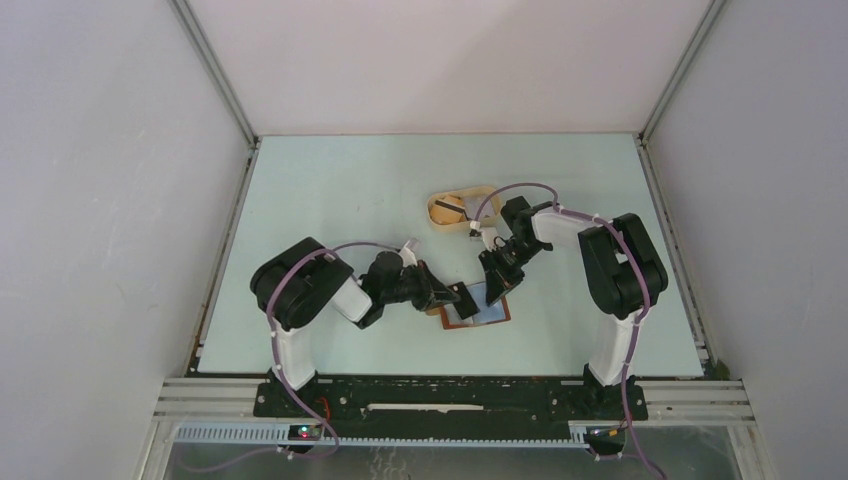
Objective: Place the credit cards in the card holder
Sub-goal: Insert the credit card into the card holder.
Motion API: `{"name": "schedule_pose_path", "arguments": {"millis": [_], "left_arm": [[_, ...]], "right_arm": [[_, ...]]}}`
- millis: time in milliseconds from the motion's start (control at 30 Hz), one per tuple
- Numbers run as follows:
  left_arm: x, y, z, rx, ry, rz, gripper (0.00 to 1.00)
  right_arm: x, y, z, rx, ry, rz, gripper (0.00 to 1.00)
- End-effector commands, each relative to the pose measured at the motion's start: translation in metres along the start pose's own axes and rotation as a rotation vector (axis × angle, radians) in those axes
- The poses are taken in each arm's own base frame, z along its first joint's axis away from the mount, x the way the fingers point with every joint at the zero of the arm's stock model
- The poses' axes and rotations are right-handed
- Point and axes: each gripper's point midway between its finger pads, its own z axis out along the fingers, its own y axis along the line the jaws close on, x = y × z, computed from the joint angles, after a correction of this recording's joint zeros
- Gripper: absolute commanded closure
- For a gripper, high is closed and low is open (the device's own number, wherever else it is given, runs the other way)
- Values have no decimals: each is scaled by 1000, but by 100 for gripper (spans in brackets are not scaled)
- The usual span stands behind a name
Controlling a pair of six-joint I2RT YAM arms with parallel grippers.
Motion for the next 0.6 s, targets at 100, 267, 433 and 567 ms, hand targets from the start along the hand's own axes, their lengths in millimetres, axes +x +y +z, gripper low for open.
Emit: {"name": "schedule_pose_path", "arguments": {"millis": [100,267,433,567], "left_arm": [[8,2,7,-11,53,-10,100],[13,6,5,-27,71,-36,100],[16,6,6,-42,88,-28,100],[19,7,9,-43,105,-33,100]], "right_arm": [[-12,1,-7,19,-37,-49,75],[-14,-3,-8,38,-43,-42,74],[-14,-4,-9,43,-45,-43,74],[-14,-5,-10,46,-47,-42,74]]}}
